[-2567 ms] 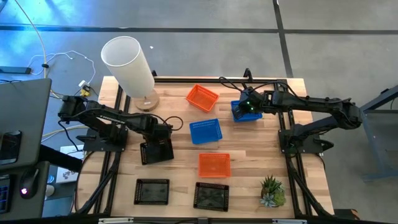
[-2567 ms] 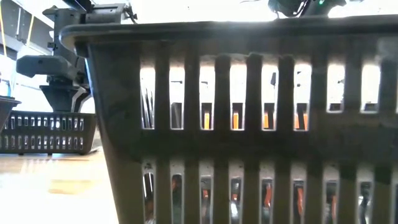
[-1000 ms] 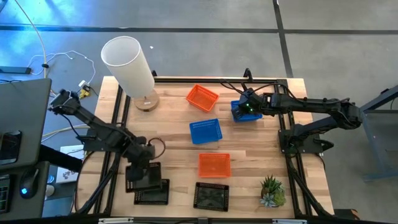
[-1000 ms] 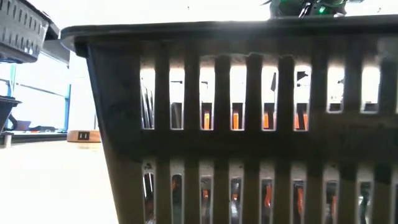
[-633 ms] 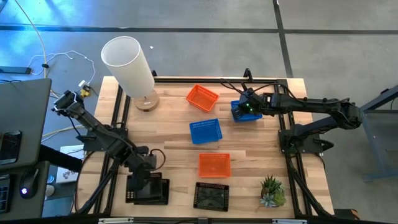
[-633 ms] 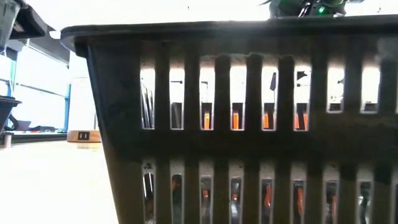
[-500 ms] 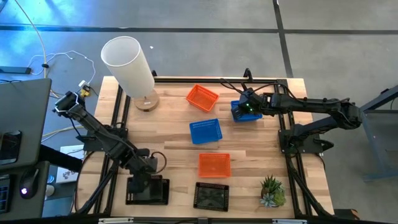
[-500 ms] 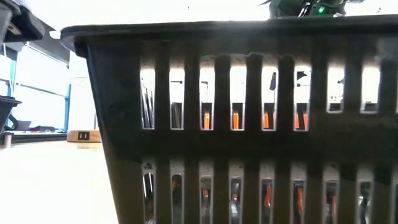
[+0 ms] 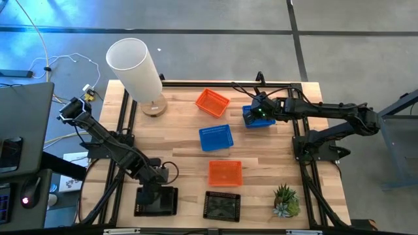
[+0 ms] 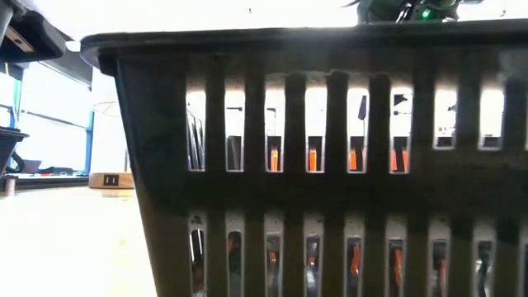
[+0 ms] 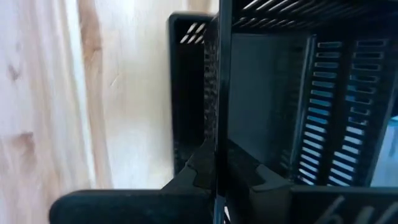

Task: Stack baskets by color
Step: Stack the top black bin on top of the bottom left black bin

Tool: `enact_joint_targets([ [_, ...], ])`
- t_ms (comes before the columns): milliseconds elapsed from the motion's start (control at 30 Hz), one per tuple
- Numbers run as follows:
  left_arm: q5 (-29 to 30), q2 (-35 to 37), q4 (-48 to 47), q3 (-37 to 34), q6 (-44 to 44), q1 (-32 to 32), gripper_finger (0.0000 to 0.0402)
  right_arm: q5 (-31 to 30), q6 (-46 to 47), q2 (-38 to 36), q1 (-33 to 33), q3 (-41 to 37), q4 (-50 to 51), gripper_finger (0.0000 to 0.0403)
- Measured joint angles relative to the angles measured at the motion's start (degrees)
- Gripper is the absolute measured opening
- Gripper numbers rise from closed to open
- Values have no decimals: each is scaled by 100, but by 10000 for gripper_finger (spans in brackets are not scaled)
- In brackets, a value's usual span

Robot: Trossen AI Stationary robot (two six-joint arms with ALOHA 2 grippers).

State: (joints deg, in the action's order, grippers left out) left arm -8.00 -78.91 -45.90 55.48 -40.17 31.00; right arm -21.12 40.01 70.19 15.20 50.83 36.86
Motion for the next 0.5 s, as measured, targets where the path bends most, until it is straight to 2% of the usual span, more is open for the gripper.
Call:
enact_joint_targets([
  [500, 25, -322, 32, 2, 239, -174, 0, -17, -18, 0, 2, 0, 14, 89],
])
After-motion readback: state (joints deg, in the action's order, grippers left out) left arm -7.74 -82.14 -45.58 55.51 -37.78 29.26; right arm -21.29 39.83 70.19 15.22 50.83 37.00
